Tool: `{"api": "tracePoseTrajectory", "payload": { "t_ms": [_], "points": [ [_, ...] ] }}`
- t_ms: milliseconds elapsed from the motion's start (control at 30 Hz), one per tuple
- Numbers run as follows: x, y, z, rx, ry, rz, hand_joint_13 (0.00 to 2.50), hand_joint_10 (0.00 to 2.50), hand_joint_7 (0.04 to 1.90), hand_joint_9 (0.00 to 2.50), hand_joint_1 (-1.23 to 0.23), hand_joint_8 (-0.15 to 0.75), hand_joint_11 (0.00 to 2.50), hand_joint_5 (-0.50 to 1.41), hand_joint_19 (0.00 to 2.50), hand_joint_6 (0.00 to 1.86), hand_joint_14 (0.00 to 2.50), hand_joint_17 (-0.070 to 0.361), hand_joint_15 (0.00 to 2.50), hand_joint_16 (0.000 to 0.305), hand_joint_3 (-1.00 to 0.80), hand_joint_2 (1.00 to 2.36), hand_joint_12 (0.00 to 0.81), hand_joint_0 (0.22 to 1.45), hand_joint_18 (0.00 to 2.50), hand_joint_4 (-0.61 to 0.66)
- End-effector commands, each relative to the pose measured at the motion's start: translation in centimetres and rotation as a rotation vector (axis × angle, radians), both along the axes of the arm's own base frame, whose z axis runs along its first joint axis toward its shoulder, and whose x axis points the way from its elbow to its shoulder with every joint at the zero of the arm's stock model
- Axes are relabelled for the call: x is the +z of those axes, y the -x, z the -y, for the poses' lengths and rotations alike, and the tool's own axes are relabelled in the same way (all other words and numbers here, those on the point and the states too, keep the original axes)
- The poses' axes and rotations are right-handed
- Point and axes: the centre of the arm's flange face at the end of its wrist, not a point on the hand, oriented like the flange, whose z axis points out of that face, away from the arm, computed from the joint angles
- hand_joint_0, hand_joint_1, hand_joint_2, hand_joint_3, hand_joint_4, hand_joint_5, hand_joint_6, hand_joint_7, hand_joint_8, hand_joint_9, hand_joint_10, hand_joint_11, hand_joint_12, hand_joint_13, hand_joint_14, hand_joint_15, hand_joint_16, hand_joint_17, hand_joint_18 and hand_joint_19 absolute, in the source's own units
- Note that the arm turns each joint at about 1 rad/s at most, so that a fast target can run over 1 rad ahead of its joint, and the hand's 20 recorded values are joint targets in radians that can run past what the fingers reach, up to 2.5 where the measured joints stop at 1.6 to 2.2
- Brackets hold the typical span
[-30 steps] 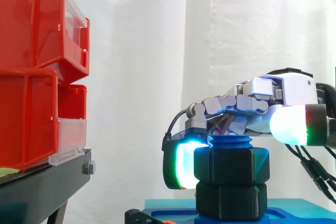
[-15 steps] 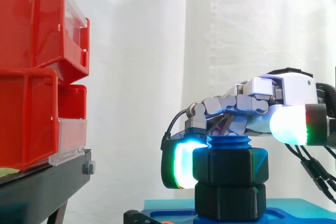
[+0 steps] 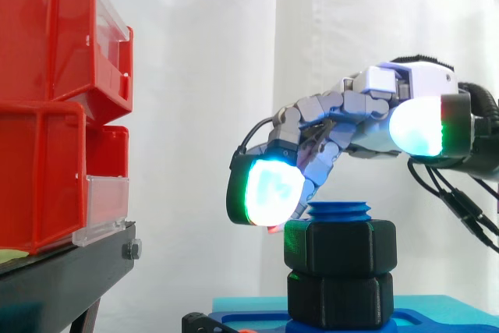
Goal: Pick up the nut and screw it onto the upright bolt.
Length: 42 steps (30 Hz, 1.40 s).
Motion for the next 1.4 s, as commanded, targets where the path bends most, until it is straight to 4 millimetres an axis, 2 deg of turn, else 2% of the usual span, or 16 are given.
{"api": "tracePoseTrajectory", "payload": {
  "t_ms": [0, 67, 233, 333, 367, 633, 667, 833, 1033, 1133, 1167, 1200, 1267, 1367],
  "points": [
    [1.1, 0.4, 0.5, -0.013, 0.054, -0.024, 0.63, 0.0, 0.86, 0.84, -0.14, 0.239, 0.0, -0.1, 0.04, 0.5, 0.0, 0.091, 0.0, 0.04, -0.5, 1.0, 0.263, 0.44, 0.34, 0.23],
    [1.6, 0.8, 0.4, -0.016, 0.072, -0.037, 0.63, 0.0, 0.87, 0.85, -0.14, 0.24, 0.0, -0.1, 0.04, 0.5, 0.0, 0.091, 0.0, 0.041, -0.5, 1.0, 0.266, 0.44, 0.34, 0.24],
    [4.6, 2.2, 0.9, -0.053, 0.091, -0.054, 0.62, 0.0, 0.87, 0.84, -0.14, 0.237, 0.0, -0.1, 0.03, 0.5, 0.0, 0.092, 0.0, 0.041, -0.5, 1.0, 0.266, 0.44, 0.33, 0.24],
    [5.3, 2.5, 0.9, -0.062, 0.091, -0.06, 0.61, 0.0, 0.87, 0.83, -0.14, 0.236, 0.0, -0.1, 0.03, 0.5, 0.0, 0.092, 0.0, 0.041, -0.5, 1.0, 0.268, 0.44, 0.32, 0.23],
    [6.4, 3.1, 0.9, -0.071, 0.094, -0.067, 0.61, 0.0, 0.87, 0.82, -0.14, 0.236, 0.0, -0.1, 0.03, 0.5, 0.0, 0.092, 0.0, 0.041, -0.5, 1.0, 0.27, 0.44, 0.32, 0.23],
    [8.1, 3.8, 0.6, -0.106, 0.105, -0.086, 0.58, 0.0, 0.86, 0.79, -0.15, 0.231, 0.0, -0.11, 0.02, 0.5, 0.0, 0.092, 0.0, 0.041, -0.5, 1.0, 0.273, 0.44, 0.3, 0.22],
    [8.8, 4.1, 0.5, -0.127, 0.114, -0.09, 0.57, 0.0, 0.86, 0.79, -0.16, 0.23, 0.0, -0.11, 0.02, 0.5, 0.0, 0.091, 0.0, 0.041, -0.5, 1.0, 0.274, 0.44, 0.29, 0.22],
    [9.6, 5.0, 0.6, -0.195, 0.149, -0.139, 0.53, 0.0, 0.86, 0.75, -0.18, 0.226, 0.0, -0.12, 0.01, 0.5, 0.0, 0.088, 0.0, 0.039, -0.5, 1.0, 0.278, 0.45, 0.27, 0.22],
    [9.2, 6.6, 0.2, -0.256, 0.221, -0.238, 0.49, 0.0, 0.85, 0.7, -0.21, 0.223, 0.0, -0.13, 0.0, 0.5, 0.0, 0.085, 0.0, 0.038, -0.5, 1.0, 0.282, 0.46, 0.25, 0.21],
    [9.5, 8.1, -0.5, -0.25, 0.221, -0.242, 0.47, 0.0, 0.84, 0.67, -0.22, 0.222, 0.0, -0.14, 0.0, 0.5, 0.0, 0.084, 0.0, 0.037, -0.5, 1.0, 0.281, 0.46, 0.23, 0.2],
    [9.8, 10.0, -1.1, -0.25, 0.213, -0.231, 0.45, 0.0, 0.85, 0.66, -0.22, 0.217, 0.0, -0.14, 0.0, 0.5, 0.0, 0.084, 0.0, 0.037, -0.5, 1.0, 0.28, 0.46, 0.22, 0.2],
    [9.8, 10.0, -1.1, -0.25, 0.213, -0.231, 0.45, 0.0, 0.85, 0.64, -0.23, 0.214, 0.0, -0.14, 0.0, 0.5, 0.0, 0.084, 0.0, 0.037, -0.5, 1.0, 0.282, 0.46, 0.21, 0.19],
    [9.9, 12.4, -1.6, -0.287, 0.188, -0.188, 0.42, 0.0, 0.84, 0.63, -0.23, 0.212, 0.0, -0.15, 0.0, 0.5, 0.0, 0.083, 0.0, 0.037, -0.5, 1.0, 0.282, 0.47, 0.17, 0.19],
    [9.8, 14.5, -2.2, -0.333, 0.152, -0.147, 0.39, 0.0, 0.81, 0.58, -0.25, 0.204, 0.0, -0.15, 0.0, 0.5, 0.0, 0.08, 0.0, 0.035, -0.5, 1.0, 0.281, 0.47, 0.13, 0.18]
  ]
}}
